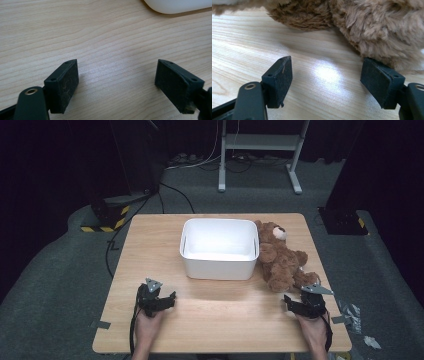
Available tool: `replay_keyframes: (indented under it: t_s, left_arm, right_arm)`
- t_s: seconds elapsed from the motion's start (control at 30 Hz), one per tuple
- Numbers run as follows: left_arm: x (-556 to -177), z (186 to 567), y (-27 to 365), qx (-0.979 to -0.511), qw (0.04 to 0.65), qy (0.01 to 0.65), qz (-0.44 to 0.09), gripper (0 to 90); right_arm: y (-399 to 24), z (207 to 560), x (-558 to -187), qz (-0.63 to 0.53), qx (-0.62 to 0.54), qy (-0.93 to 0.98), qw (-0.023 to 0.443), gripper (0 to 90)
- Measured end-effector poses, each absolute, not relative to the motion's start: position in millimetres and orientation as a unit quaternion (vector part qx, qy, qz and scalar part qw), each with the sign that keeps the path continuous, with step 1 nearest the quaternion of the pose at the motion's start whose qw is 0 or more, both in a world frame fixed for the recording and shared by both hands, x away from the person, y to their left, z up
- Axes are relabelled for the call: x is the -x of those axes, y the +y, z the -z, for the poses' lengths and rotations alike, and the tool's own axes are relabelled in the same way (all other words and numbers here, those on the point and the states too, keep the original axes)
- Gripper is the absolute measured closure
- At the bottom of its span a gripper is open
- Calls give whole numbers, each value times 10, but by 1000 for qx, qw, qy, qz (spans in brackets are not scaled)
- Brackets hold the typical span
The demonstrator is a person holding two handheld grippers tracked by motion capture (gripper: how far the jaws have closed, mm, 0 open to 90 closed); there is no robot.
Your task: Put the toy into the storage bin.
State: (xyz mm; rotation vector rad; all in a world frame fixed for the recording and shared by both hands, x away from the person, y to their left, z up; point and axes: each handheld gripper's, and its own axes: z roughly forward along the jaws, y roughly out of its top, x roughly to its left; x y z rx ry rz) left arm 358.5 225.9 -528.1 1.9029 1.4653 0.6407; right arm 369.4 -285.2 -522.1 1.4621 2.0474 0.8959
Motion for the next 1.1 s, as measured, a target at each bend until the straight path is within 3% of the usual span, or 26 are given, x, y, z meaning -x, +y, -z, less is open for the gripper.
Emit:
replay_keyframes:
  t_s: [1.1]
  left_arm:
    - [-3586,5280,2260,-725,322,558,-244,189]
  right_arm:
    - [-2918,5137,-3475,-364,-520,733,244,372]
